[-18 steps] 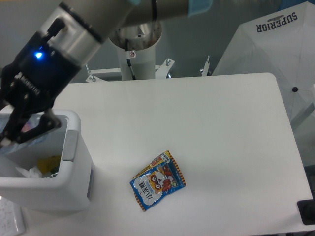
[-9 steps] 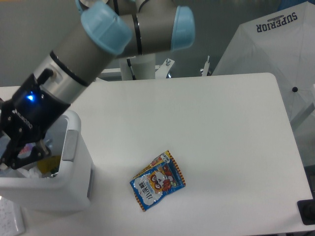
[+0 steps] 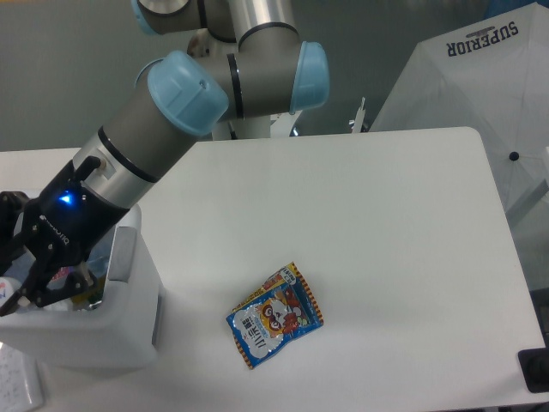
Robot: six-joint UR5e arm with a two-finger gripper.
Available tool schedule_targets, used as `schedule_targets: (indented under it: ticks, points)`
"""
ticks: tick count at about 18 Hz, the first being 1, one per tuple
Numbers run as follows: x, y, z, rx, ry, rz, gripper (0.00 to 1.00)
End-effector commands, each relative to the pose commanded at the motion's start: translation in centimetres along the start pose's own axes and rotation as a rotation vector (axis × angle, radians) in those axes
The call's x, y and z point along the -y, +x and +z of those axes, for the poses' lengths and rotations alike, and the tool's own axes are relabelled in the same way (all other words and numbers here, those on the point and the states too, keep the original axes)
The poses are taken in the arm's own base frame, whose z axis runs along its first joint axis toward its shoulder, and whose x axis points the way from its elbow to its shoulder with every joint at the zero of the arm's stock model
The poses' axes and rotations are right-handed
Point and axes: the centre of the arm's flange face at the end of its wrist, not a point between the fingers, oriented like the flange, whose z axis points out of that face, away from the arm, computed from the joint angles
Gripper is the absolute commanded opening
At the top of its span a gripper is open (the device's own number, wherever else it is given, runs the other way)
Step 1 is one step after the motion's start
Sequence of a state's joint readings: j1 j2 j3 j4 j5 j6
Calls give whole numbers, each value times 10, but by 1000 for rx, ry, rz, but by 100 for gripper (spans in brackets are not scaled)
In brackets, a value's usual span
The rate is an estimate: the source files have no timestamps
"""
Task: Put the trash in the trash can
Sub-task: 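Raise the gripper out of the bin and move it over the snack wrapper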
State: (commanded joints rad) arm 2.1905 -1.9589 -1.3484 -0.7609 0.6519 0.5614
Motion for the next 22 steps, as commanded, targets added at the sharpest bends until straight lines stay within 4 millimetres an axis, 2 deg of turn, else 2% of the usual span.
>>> schedule_targets:
  ticks: [1, 3, 5, 8, 10, 12, 15, 16, 20, 22]
  points:
    - [-2, -3, -2, 5, -1, -7, 100]
    - [-4, -3, -5, 7, -1, -9, 100]
    - [-2, -15, -23, 37, 13, -9, 100]
    - [8, -41, -64, 106, 47, -2, 100]
    - [-3, -71, -98, 166, 60, -34, 100]
    - [-25, -105, -134, 225, 67, -82, 100]
    - [-69, -141, -163, 276, 52, -135, 100]
    - [-89, -153, -172, 289, 43, -144, 100]
    - [-162, -179, -171, 335, -75, -121, 100]
    - [-187, -189, -178, 421, -215, -76, 100]
